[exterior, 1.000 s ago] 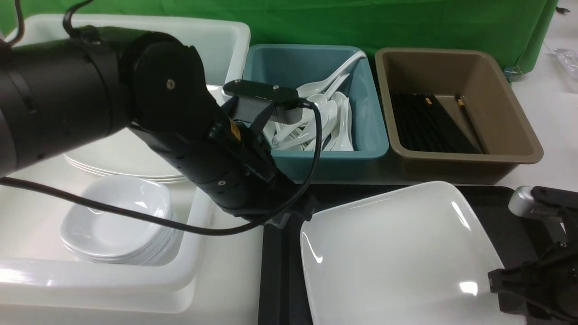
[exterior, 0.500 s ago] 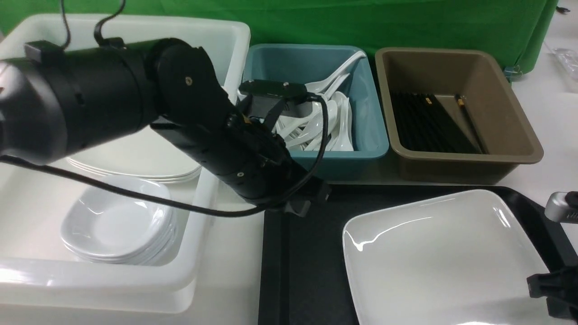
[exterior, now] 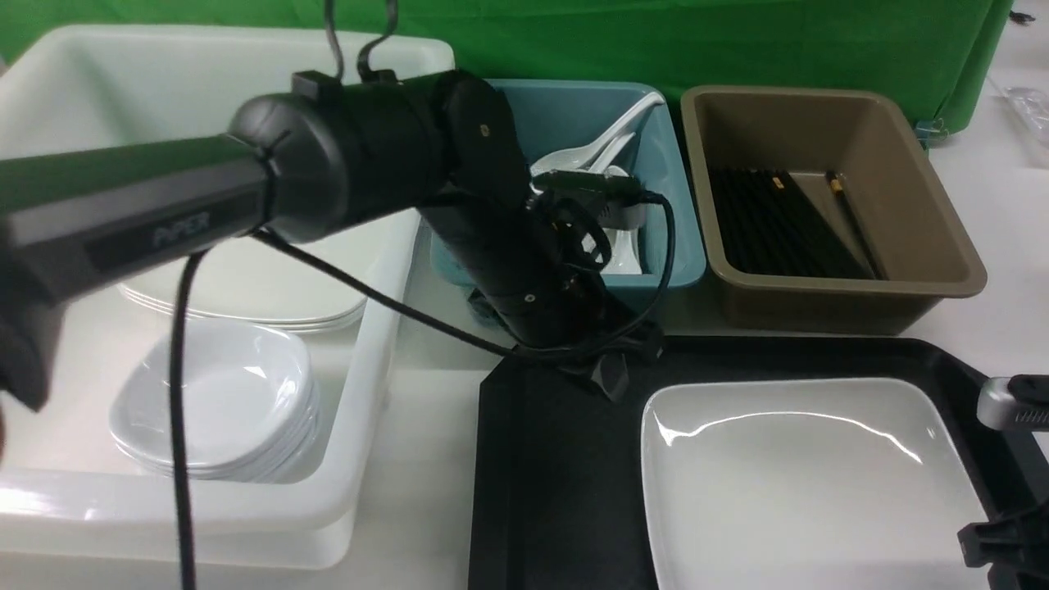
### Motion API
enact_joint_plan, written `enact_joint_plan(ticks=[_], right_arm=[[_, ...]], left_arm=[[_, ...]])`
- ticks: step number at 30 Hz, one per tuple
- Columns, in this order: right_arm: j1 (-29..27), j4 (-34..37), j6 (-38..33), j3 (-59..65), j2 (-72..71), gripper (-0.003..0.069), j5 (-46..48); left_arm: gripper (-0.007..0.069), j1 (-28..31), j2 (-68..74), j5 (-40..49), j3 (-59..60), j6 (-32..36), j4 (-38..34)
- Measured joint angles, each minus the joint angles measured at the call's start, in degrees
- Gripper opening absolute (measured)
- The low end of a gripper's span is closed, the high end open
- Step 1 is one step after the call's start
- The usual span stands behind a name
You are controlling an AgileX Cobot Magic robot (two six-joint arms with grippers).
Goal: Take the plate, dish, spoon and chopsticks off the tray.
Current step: Use the left arm to grab a plate from the dinner plate
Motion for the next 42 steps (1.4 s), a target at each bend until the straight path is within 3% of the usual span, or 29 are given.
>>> enact_joint_plan(ticks=[4, 5, 6, 9, 12, 15, 19, 25, 27, 31, 34, 42], right_arm=[[0.0, 0.0, 0.0, -1.2, -5.4, 0.0372, 2.0], [0.0, 0.0, 0.0, -1.3, -5.4, 0.0372, 2.1], [0.0, 0.0, 0.0, -1.7, -8.1, 0.0372, 2.2], [0.0, 0.0, -0.1, -2.4, -13.3, 0.0372, 2.3], [0.0, 0.0, -0.7, -2.4, -17.5, 0.0372, 2.3], [0.0, 0.0, -1.3, -2.4, -20.0, 0.0372, 2.3], [0.0, 0.0, -1.5, -2.4, -20.6, 0.0372, 2.3], [0.0, 0.0, -1.6, -2.4, -20.6, 0.0372, 2.2], [0.0, 0.0, -1.7, -2.4, -20.6, 0.0372, 2.1], [0.0, -0.1, -1.8, -2.4, -20.6, 0.0372, 1.6], [0.0, -0.2, -1.8, -2.4, -20.6, 0.0372, 1.2], [0.0, -0.2, -1.8, -2.4, -20.6, 0.0372, 0.2]], left_arm=[[0.0337, -2.6, 3.9, -1.4, -3.9, 0.0, 2.4], [0.0347, -2.8, 4.1, -1.5, -4.1, 0.0, 2.4], [0.0428, -3.3, 5.6, -2.2, -5.7, 0.0, 2.6], [0.0560, -3.6, 8.9, -2.8, -8.2, -0.2, 2.9], [0.0636, -3.6, 11.8, -3.6, -9.9, -0.3, 3.3], [0.0654, -3.7, 13.5, -6.2, -10.2, -0.3, 3.1], [0.0643, -3.7, 15.0, -8.1, -10.2, -0.2, 1.5], [0.0547, -4.3, 15.8, -8.0, -10.5, 3.1, -0.8], [0.0479, -5.1, 16.0, -7.8, -10.6, 3.8, -0.8], [0.0237, -6.4, 16.2, -8.2, -10.7, 4.0, 0.3], [0.0183, -6.5, 16.2, -8.7, -10.7, 2.9, -1.9], [0.0150, -5.8, 13.9, -6.6, -10.6, 0.7, -1.6]])
